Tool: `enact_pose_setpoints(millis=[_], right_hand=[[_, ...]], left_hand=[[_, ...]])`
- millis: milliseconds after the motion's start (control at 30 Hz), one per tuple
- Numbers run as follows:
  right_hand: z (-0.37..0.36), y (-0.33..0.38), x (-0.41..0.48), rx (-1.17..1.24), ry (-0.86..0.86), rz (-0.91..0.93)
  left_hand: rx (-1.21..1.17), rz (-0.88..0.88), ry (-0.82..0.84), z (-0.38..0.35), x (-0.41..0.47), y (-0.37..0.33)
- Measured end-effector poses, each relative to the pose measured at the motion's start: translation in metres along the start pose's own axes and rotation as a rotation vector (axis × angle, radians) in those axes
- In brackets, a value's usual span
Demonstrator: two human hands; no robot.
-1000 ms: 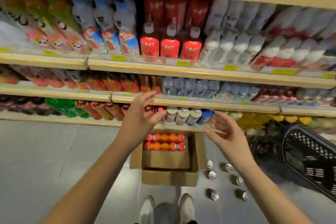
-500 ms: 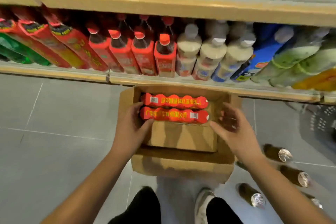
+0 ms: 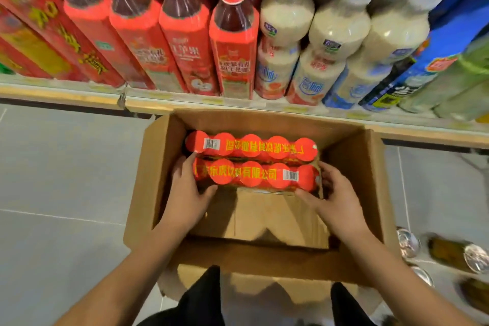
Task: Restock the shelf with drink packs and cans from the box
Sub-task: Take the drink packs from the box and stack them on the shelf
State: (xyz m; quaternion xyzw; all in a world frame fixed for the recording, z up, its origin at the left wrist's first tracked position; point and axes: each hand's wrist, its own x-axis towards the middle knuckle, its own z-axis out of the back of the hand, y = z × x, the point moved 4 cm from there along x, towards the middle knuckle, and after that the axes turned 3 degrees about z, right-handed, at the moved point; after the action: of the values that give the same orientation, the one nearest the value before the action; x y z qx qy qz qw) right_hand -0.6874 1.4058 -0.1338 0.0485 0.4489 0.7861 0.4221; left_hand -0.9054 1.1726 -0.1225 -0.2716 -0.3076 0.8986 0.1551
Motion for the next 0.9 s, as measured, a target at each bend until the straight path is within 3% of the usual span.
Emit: enact_pose_setpoints(millis=[400,900], right_hand=[[-0.008,-0.011,0.007,-0.094,-0.012,-0.059],[-0.012,-0.014,0.010,-0.050,-0.009,-0.098]], left_hand=[[0.068,-0.044,-0.117,-0.003,0.010,0.014],[-0.001,0.107,-0.028,-0.014,0.017,0.026]])
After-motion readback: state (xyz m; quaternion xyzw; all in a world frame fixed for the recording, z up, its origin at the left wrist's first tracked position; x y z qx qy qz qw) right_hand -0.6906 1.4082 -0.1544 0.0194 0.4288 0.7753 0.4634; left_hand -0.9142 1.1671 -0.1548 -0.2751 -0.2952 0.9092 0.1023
